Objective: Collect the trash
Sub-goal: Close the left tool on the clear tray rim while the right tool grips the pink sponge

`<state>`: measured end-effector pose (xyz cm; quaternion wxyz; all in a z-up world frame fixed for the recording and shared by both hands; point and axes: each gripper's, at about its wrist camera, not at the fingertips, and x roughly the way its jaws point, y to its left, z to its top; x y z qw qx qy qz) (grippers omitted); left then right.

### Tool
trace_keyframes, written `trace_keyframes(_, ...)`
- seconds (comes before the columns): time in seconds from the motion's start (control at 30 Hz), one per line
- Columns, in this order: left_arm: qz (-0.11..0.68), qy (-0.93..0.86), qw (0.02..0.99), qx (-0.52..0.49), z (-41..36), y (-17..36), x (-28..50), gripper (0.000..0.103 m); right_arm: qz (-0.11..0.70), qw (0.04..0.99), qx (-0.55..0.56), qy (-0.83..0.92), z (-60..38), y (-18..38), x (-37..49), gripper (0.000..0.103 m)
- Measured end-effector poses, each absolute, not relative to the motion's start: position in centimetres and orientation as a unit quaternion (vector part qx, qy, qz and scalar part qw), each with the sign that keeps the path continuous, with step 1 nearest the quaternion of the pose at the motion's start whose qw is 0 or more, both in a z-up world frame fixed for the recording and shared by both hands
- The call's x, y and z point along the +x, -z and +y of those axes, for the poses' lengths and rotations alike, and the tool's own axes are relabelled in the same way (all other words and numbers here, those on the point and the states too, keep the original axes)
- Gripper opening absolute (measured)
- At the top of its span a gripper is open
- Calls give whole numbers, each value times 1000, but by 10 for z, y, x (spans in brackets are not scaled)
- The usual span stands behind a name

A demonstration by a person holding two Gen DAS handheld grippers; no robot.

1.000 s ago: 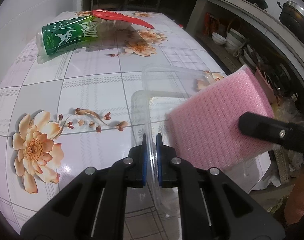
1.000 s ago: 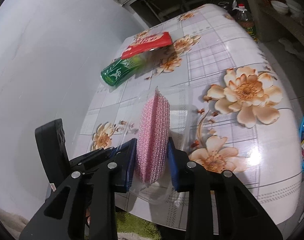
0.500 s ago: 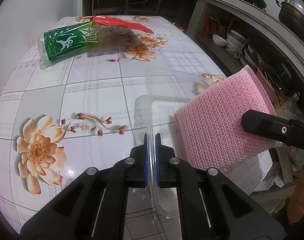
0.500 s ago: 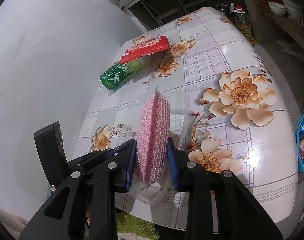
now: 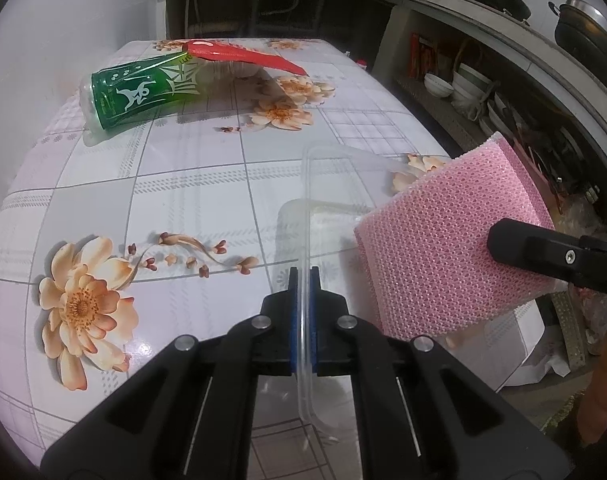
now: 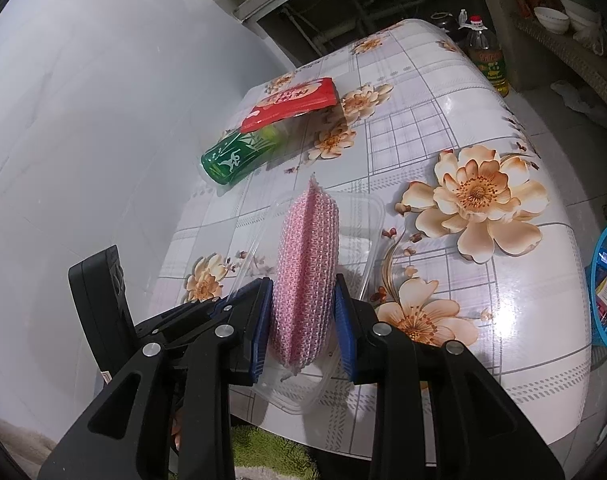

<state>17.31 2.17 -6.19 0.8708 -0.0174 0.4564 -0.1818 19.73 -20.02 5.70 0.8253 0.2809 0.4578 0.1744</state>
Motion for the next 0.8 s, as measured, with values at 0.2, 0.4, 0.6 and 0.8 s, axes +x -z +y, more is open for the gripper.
trace_keyframes(0.2,452,178,874,-14,22,59,171,3,456,826,282,-176,-202,-58,197,29)
trace_keyframes(0.4,449,174,876,-12,21,57,169,3,452,827,283,-178,-205,-60,196,29)
trace_keyframes(0.6,446,171,879,-7,20,56,169,2,447,828,287,-182,-208,-62,194,29)
trace_keyframes(0.8,443,168,881,-2,17,53,169,2,443,827,292,-183,-213,-63,193,29)
